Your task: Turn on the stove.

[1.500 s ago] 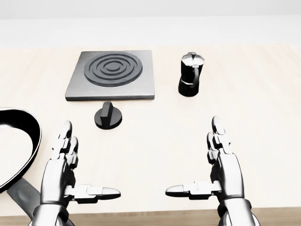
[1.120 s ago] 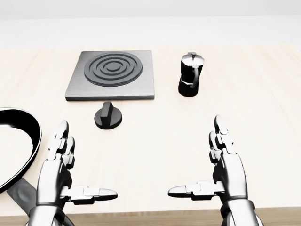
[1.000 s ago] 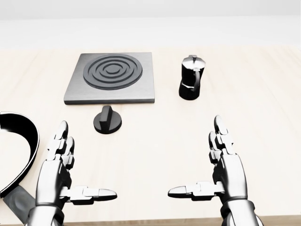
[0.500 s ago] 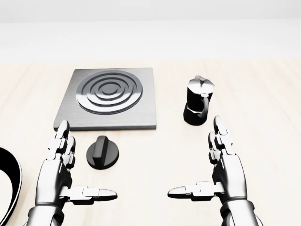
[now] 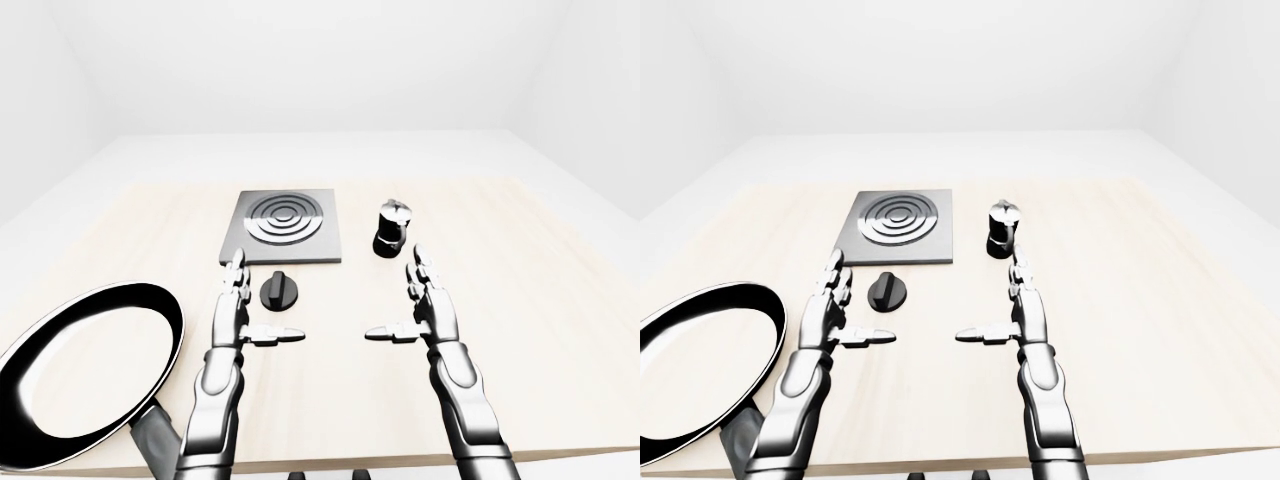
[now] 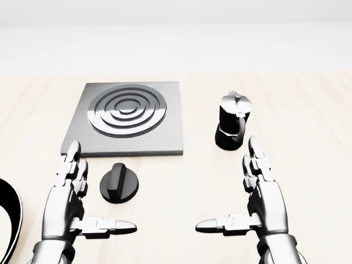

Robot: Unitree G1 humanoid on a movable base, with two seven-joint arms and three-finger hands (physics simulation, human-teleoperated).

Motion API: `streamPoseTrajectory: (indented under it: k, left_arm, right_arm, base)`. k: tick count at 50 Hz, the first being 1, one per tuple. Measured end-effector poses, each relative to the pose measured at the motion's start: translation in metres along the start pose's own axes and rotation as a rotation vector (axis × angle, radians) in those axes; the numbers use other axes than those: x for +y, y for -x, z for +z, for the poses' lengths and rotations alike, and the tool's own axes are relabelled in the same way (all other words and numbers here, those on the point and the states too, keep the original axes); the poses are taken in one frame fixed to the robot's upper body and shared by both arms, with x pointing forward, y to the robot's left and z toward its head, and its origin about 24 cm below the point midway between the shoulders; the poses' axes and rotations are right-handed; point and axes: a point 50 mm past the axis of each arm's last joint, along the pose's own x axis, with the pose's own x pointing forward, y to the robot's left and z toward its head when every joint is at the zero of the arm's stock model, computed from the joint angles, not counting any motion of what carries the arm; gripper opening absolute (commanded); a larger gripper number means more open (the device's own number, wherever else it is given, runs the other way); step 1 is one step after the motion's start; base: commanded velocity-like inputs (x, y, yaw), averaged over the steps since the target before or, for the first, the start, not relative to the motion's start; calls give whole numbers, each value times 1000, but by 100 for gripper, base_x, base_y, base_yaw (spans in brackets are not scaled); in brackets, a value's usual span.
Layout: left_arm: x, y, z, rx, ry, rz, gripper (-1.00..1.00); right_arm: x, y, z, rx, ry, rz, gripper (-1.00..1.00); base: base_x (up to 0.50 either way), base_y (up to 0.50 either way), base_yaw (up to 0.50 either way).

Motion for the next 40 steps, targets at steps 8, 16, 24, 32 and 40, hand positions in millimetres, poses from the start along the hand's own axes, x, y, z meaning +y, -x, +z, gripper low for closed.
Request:
streamPoseTrajectory:
  k: [8, 16, 24, 32, 40]
  left_arm:
    - [-1, -3, -6, 18, 2, -6, 100]
    - [-1, -6, -15, 49, 6, -16, 100]
    - [-3, -8, -21, 76, 7, -25, 100]
    - [-5, -9, -28, 95, 4, -34, 100]
    - [-8, -9, -32, 109, -2, -44, 100]
  right_arm:
    - [0, 0, -1, 3, 0, 2, 100]
    - [1, 0, -1, 5, 0, 2, 100]
    - [1, 1, -1, 7, 0, 2, 100]
    - [1, 1, -1, 7, 0, 3, 100]
    - [1, 1, -1, 9, 0, 3, 100]
  base:
    - [0, 0, 0]
    - [0, 0, 0]
    - [0, 0, 0]
    - [0, 0, 0]
    - [0, 0, 0]
